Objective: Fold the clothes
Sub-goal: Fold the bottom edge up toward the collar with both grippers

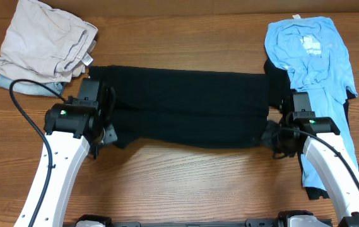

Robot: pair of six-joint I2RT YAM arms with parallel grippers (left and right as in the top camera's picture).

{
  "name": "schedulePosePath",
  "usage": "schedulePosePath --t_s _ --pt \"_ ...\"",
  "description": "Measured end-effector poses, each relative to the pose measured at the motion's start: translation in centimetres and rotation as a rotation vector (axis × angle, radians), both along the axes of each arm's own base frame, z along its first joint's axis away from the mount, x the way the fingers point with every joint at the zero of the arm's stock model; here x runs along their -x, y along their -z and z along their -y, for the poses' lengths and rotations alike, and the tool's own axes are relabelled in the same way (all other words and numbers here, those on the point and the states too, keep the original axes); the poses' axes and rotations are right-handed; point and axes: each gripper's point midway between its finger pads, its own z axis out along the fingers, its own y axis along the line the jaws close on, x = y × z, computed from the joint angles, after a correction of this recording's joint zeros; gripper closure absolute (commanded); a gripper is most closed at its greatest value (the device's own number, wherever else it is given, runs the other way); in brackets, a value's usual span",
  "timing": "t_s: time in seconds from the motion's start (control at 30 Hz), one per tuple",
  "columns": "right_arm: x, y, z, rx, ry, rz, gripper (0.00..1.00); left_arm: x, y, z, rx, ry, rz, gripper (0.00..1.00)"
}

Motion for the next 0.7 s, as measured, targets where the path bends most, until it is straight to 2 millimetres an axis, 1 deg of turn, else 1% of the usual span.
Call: schedulePosePath --t_s 0.07,0.17,0.23,0.27,0.33,0.4,0.43,0.53,0.57,0.63,0.67,0.7 --pt "-1.8 -0.5 -0.1 -0.001 -0.005 0.077 0.96 -1.6 -0.4 -0.2 -0.016 0.008 0.066 0.96" --pt "-3.8 -1.2 0.0 0.012 -0.018 0.164 0.96 -3.5 -0.6 -0.2 -0.028 0.011 0.123 0.96" --pt "-5.4 -1.5 0.3 0.036 -0.027 0.225 0.96 -5.0 -0.1 -0.1 -0.040 0.025 0.142 0.96" --pt "-5.8 -1.6 0.4 0.043 -0.028 0.241 0.96 -5.6 0.2 -0.1 -0.044 0.025 0.147 0.96" --pt "-7.4 -1.6 0.6 0.061 -0.036 0.289 0.96 -7.5 1.1 0.0 -0.056 0.042 0.162 0.96" --pt "-9.0 -1.2 0.7 0.075 -0.044 0.328 0.96 -9.5 2.3 0.1 -0.073 0.058 0.180 0.96" --pt "-10.2 -0.6 0.8 0.085 -0.052 0.352 0.96 -11.2 3.4 0.0 -0.093 0.065 0.194 0.96" --pt "-12.6 0.6 0.8 0.093 -0.055 0.401 0.96 -14.7 4.5 -0.1 -0.131 0.063 0.273 0.96" --pt "-12.9 1.0 0.8 0.094 -0.056 0.403 0.96 -15.7 4.8 -0.2 -0.140 0.060 0.299 0.96" --pt "-13.3 2.0 0.8 0.097 -0.057 0.394 0.91 -17.3 5.3 -0.2 -0.152 0.053 0.339 0.96" --pt "-13.5 2.6 0.8 0.098 -0.059 0.391 0.89 -17.9 5.4 -0.2 -0.156 0.051 0.360 0.87" --pt "-13.7 2.9 0.8 0.099 -0.061 0.388 0.85 -18.6 5.4 -0.2 -0.158 0.049 0.384 0.73"
